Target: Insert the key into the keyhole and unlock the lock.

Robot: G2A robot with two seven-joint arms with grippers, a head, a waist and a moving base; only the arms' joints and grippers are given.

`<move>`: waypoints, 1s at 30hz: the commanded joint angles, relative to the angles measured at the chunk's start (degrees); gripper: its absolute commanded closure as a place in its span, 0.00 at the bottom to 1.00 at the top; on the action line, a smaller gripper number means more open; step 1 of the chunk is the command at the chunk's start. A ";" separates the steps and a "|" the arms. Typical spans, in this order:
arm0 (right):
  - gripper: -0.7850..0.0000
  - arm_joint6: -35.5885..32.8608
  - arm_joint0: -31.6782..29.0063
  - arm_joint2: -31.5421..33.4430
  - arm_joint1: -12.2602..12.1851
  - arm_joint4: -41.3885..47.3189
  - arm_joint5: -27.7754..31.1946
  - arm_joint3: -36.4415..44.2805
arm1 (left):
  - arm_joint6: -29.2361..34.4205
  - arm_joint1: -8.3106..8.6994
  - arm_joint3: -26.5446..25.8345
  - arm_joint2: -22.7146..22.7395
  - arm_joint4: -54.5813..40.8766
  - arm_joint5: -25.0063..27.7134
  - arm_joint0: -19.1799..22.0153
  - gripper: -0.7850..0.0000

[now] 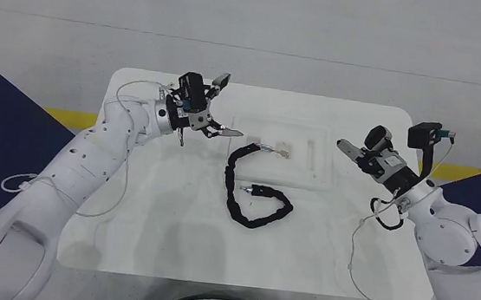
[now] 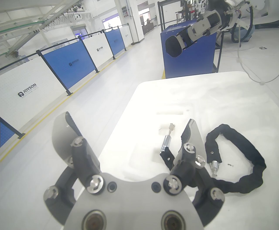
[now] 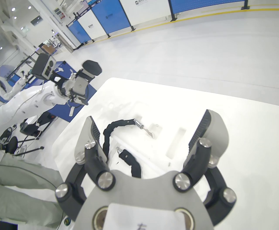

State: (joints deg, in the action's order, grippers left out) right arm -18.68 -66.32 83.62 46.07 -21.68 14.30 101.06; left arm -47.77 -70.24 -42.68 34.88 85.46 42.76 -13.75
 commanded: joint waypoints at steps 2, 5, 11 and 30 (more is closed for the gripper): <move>0.00 0.90 1.87 -0.04 0.28 -1.19 -2.43 -2.55 | -2.06 1.23 2.30 1.81 1.89 0.89 0.98 0.00; 0.00 2.86 4.10 0.02 0.49 -4.11 -2.59 -4.67 | -3.44 2.46 3.56 3.17 3.90 2.25 1.47 0.00; 0.00 6.17 8.58 -1.49 1.45 -4.22 -4.86 -10.38 | -6.33 4.52 3.77 6.06 6.06 2.44 1.96 0.00; 0.00 7.64 10.88 -1.95 1.92 -4.75 -5.38 -12.55 | -6.70 6.30 1.67 8.17 8.14 3.74 1.61 0.00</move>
State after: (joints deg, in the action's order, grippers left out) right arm -11.04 -55.44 81.68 47.99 -26.43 8.92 88.50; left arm -54.47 -63.94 -41.01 43.05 93.61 46.50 -12.15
